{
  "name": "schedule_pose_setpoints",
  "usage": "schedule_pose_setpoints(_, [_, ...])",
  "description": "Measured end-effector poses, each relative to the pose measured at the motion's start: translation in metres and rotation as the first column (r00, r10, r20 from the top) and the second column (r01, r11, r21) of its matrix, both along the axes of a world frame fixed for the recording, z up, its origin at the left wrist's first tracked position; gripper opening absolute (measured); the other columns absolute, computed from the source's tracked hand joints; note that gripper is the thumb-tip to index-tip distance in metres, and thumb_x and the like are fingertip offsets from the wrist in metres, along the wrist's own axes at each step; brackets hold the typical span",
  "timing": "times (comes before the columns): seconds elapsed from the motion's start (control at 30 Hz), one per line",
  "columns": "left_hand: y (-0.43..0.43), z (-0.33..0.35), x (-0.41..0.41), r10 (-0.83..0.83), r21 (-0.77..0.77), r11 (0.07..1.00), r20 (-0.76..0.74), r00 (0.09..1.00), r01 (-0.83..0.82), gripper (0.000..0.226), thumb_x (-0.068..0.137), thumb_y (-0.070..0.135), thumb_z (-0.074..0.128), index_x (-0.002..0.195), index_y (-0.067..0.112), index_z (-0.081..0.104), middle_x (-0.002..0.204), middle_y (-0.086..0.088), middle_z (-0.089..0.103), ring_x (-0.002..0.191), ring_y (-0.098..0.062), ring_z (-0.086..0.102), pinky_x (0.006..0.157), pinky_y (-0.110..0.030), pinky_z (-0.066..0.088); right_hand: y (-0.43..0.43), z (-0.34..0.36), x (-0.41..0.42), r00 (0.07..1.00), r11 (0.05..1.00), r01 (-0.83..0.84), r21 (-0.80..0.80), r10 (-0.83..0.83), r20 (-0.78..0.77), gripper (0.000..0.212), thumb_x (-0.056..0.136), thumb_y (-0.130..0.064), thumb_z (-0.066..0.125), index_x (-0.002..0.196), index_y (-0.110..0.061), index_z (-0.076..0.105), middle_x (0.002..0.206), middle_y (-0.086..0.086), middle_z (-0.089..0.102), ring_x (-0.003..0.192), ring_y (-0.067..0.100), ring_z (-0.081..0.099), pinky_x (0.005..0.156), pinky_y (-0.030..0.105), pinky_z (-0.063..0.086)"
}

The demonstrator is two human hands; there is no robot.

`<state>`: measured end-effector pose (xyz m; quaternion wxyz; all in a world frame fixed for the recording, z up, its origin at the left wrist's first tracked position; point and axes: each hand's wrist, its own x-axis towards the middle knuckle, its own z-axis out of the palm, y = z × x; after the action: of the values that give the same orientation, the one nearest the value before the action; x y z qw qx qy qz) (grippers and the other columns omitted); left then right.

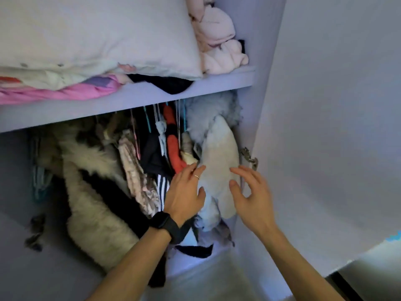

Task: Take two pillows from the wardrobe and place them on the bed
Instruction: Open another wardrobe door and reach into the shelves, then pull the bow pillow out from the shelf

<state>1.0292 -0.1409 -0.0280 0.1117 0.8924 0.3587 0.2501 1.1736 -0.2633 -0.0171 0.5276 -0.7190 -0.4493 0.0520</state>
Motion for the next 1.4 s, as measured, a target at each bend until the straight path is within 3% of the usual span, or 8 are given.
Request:
schedule_pose_setpoints(0.07, [0.013, 0.038, -0.013, 0.062, 0.076, 0.995, 0.087, 0.994, -0.069, 0.056, 0.082, 0.017, 0.062, 0.137, 0.018, 0.052, 0.140, -0.008, 0.051, 0.124, -0.030, 0.052, 0.103, -0.042, 0.046, 0.032, 0.032, 0.002, 0.995, 0.995, -0.061, 0.075, 0.055, 0.089, 0.026, 0.091, -0.024, 0.067, 0.116, -0.031, 0.070, 0.132, -0.009, 0.059, 0.121, 0.006, 0.051, 0.106, 0.011, 0.030])
schedule_pose_setpoints(0.2, [0.030, 0.126, -0.030, 0.150, 0.281, 0.940, 0.174, 0.973, -0.195, 0.051, 0.082, 0.022, 0.061, 0.132, 0.023, 0.055, 0.139, 0.000, 0.052, 0.124, -0.021, 0.052, 0.099, -0.038, 0.049, 0.092, 0.115, 0.006, 0.967, 0.953, -0.209, 0.218, 0.168, 0.194, 0.030, 0.090, -0.034, 0.060, 0.118, -0.029, 0.069, 0.133, -0.008, 0.059, 0.126, 0.013, 0.053, 0.110, 0.029, 0.037])
schedule_pose_setpoints(0.37, [0.054, 0.239, -0.049, 0.234, 0.457, 0.828, 0.244, 0.941, -0.324, 0.048, 0.083, 0.023, 0.057, 0.131, 0.027, 0.055, 0.141, 0.004, 0.050, 0.120, -0.019, 0.054, 0.083, -0.036, 0.054, 0.157, 0.224, 0.009, 0.938, 0.858, -0.324, 0.399, 0.235, 0.255, 0.027, 0.090, -0.027, 0.064, 0.117, -0.027, 0.069, 0.130, -0.004, 0.062, 0.124, 0.016, 0.054, 0.107, 0.035, 0.042])
schedule_pose_setpoints(0.6, [0.117, 0.355, -0.084, 0.460, 0.542, 0.670, 0.234, 0.857, -0.508, 0.047, 0.089, 0.029, 0.055, 0.135, 0.027, 0.049, 0.144, 0.002, 0.044, 0.126, -0.025, 0.047, 0.088, -0.042, 0.049, 0.233, 0.315, 0.028, 0.932, 0.856, -0.339, 0.389, 0.252, 0.260, 0.030, 0.093, -0.030, 0.063, 0.123, -0.027, 0.063, 0.119, -0.012, 0.054, 0.117, 0.021, 0.054, 0.104, 0.037, 0.041])
schedule_pose_setpoints(0.7, [0.152, 0.383, -0.085, 0.543, 0.564, 0.637, 0.156, 0.825, -0.526, 0.049, 0.092, 0.040, 0.050, 0.140, 0.030, 0.044, 0.149, 0.001, 0.039, 0.134, -0.027, 0.039, 0.103, -0.044, 0.040, 0.270, 0.334, 0.039, 0.932, 0.898, -0.316, 0.307, 0.233, 0.277, 0.042, 0.094, -0.040, 0.060, 0.133, -0.024, 0.057, 0.138, -0.001, 0.053, 0.134, 0.021, 0.043, 0.113, 0.034, 0.032])
schedule_pose_setpoints(0.87, [0.229, 0.427, -0.072, 0.591, 0.432, 0.684, 0.145, 0.793, -0.588, 0.054, 0.092, 0.056, 0.042, 0.143, 0.038, 0.037, 0.154, -0.002, 0.033, 0.139, -0.029, 0.032, 0.115, -0.045, 0.027, 0.334, 0.363, 0.058, 0.951, 0.951, -0.305, 0.052, 0.301, 0.077, 0.075, 0.084, -0.076, 0.043, 0.150, -0.043, 0.028, 0.161, 0.003, 0.025, 0.146, 0.031, 0.029, 0.119, 0.046, 0.024])
schedule_pose_setpoints(1.07, [0.327, 0.466, -0.061, 0.605, 0.094, 0.776, 0.166, 0.779, -0.623, 0.077, 0.081, 0.083, 0.029, 0.147, 0.044, 0.023, 0.157, -0.010, 0.025, 0.142, -0.037, 0.027, 0.115, -0.051, 0.024, 0.401, 0.403, 0.058, 0.958, 0.957, -0.286, -0.059, 0.286, 0.006, 0.090, 0.082, -0.085, 0.034, 0.156, -0.043, 0.006, 0.164, 0.008, 0.019, 0.150, 0.029, 0.018, 0.121, 0.043, 0.017])
schedule_pose_setpoints(1.4, [0.382, 0.428, -0.052, 0.744, 0.061, 0.641, 0.196, 0.639, -0.765, 0.110, 0.052, 0.105, 0.010, 0.149, 0.055, -0.006, 0.159, -0.021, 0.013, 0.139, -0.045, 0.025, 0.111, -0.060, 0.019, 0.459, 0.377, 0.037, 0.990, 1.000, 0.004, -0.010, -0.003, 0.143, 0.088, 0.078, -0.088, 0.036, 0.152, -0.051, 0.005, 0.162, 0.011, 0.012, 0.143, 0.038, 0.024, 0.114, 0.045, 0.023])
